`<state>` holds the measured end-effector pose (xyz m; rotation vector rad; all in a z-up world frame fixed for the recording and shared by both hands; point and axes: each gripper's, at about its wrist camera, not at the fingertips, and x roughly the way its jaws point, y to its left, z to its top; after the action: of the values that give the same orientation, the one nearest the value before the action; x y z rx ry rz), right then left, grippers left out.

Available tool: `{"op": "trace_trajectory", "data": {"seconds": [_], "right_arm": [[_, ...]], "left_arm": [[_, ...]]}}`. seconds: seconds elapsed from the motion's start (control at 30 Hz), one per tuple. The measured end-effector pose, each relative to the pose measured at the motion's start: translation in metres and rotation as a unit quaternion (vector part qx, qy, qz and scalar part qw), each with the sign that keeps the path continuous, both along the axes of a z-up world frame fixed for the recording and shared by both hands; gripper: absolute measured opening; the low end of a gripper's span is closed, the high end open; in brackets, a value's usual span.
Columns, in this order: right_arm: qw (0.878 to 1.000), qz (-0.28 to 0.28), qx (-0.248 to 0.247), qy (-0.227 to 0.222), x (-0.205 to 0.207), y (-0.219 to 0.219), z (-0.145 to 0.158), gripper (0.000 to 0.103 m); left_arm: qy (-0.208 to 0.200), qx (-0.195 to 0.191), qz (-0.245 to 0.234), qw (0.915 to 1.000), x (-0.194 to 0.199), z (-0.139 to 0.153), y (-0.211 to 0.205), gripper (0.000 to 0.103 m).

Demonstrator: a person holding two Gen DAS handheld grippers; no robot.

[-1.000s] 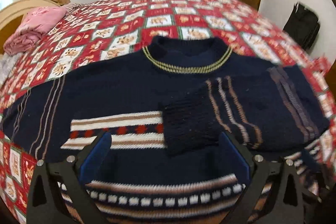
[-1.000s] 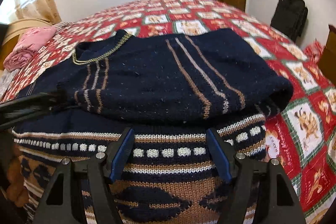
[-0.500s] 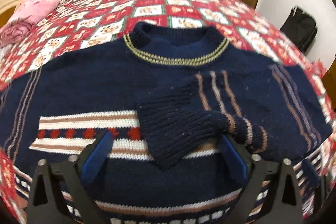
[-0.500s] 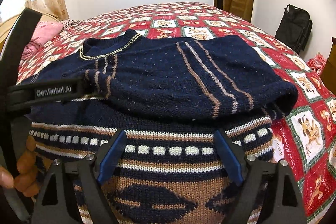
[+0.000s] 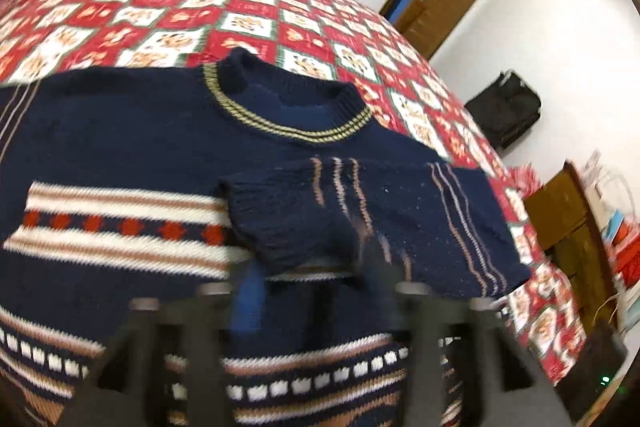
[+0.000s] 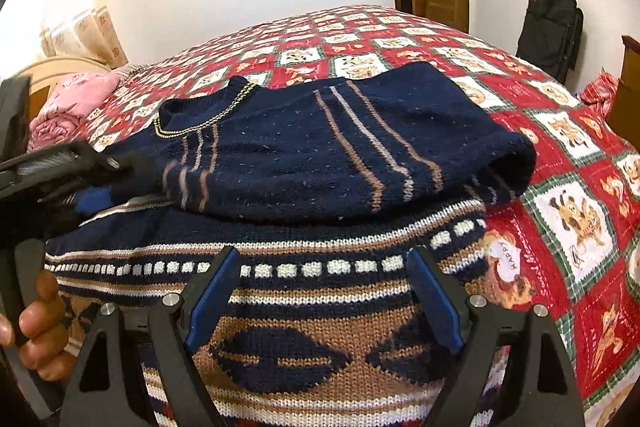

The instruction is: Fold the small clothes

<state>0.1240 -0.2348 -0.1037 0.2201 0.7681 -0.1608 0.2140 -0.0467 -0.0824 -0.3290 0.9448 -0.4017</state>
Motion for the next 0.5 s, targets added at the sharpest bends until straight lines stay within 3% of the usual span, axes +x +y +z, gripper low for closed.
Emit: {"op": "trace_trajectory", "data": {"seconds": [0.07, 0.17, 0.3, 0.37, 0.43, 0.47, 0.5], "right_arm": [[1.0, 0.001, 0.007, 0.002, 0.0, 0.0, 0.0, 0.086], [1.0, 0.004, 0.004, -0.005, -0.005, 0.002, 0.003, 0.086], [1.0, 0.002, 0.005, -0.013, -0.01, 0.002, 0.007, 0.086], [1.0, 0.002, 0.008, -0.013, -0.012, 0.001, 0.008, 0.086], [1.0, 0.001, 0.007, -0.013, -0.014, 0.0, 0.008, 0.086], [1.0, 0.001, 0.006, -0.015, -0.016, 0.0, 0.009, 0.086], [1.0, 0.0, 0.007, -0.017, -0.017, 0.0, 0.009, 0.086]], "left_arm": [[-0.003, -0.033, 0.01, 0.9994, 0.001, 0.001, 0.01, 0.087], [-0.01, -0.062, 0.025, 0.9977, 0.003, 0.004, 0.017, 0.09], [0.009, -0.022, 0.028, 0.9993, 0.016, -0.002, 0.006, 0.091], [0.024, -0.005, 0.025, 0.9994, 0.022, -0.011, -0.003, 0.086], [0.017, 0.014, 0.029, 0.9993, 0.021, -0.013, -0.01, 0.085], [0.007, 0.021, 0.027, 0.9994, 0.021, -0.011, -0.015, 0.077], [0.007, 0.02, 0.019, 0.9996, 0.02, -0.01, -0.017, 0.056]]}}
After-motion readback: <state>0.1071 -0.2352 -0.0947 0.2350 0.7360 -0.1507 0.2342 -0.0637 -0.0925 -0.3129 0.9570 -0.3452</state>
